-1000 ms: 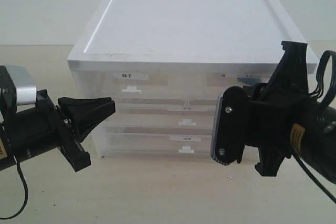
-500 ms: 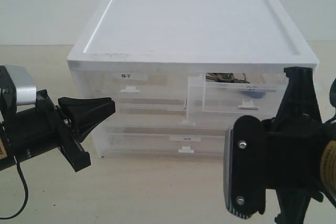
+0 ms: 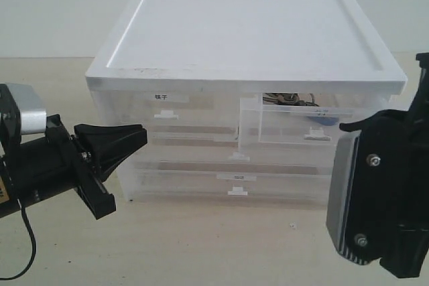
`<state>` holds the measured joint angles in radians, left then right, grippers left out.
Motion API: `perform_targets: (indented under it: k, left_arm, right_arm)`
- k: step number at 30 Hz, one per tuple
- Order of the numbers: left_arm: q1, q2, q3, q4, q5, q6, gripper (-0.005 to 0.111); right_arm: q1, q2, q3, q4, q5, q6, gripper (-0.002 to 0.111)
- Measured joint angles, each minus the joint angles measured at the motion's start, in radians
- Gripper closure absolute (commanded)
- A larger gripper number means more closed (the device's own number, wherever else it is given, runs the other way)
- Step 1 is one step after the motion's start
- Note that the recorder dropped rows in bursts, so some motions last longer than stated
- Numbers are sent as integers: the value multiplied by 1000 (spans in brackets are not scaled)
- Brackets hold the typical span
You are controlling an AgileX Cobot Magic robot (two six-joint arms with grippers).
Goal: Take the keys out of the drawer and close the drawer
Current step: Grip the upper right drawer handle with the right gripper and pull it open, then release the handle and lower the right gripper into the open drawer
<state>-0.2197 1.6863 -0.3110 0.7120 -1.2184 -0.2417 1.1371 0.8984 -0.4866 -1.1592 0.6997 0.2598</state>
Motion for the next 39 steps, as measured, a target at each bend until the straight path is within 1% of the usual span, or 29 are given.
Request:
perform_targets:
  k: [4, 6, 10, 11, 15, 17, 18, 19, 20, 21, 22, 24, 26, 28, 31, 35, 39]
  left_arm:
    - [0, 0, 0, 0, 0, 0, 102]
    - [0, 0, 0, 0, 0, 0, 102]
    - [0, 0, 0, 0, 0, 0, 102]
    - [0, 0, 0, 0, 0, 0, 102]
    - [0, 0, 0, 0, 0, 0, 102]
    - [0, 0, 0, 0, 0, 0, 102]
    - [0, 0, 0, 0, 0, 0, 102]
    - [0, 0, 0, 0, 0, 0, 102]
    - [0, 0, 0, 0, 0, 0, 102]
    - [0, 0, 0, 0, 0, 0, 102]
    - [0, 0, 0, 2, 0, 0, 102]
    - [0, 0, 0, 2, 0, 0, 102]
    - [0, 0, 0, 6, 0, 0, 102]
    - [0, 0, 0, 7, 0, 0, 102]
    - [0, 0, 0, 12, 0, 0, 102]
    - [0, 0, 0, 26, 0, 0, 102]
    - [0, 0, 0, 31, 0, 0, 102]
  right_arm:
    - [0, 22, 23, -86, -11, 27, 73]
    - [0, 19, 24, -147, -27, 86, 73]
    - [0, -15, 15, -211, -56, 123, 73]
    - [0, -22, 12, -238, -62, 171, 73]
    - [0, -14, -4, -234, -53, 321, 73]
    - [0, -12, -89, -129, -20, 359, 73]
    - [-2, -12, -159, -57, 0, 339, 73]
    - [-13, -7, -194, 8, 5, 306, 73]
    - [-38, 6, -247, 126, 7, 213, 73]
    - [-65, 22, -275, 202, 11, 131, 73]
    - [-110, 57, -310, 348, 22, 7, 73]
    - [-145, 103, -344, 504, 41, -157, 73]
    - [-159, 141, -403, 639, 83, -331, 73]
    - [-168, 156, -437, 669, 113, -377, 73]
    - [-212, 191, -487, 687, 152, -422, 73]
    - [-278, 281, -533, 801, 203, -513, 73]
    - [-294, 349, -584, 883, 233, -590, 73]
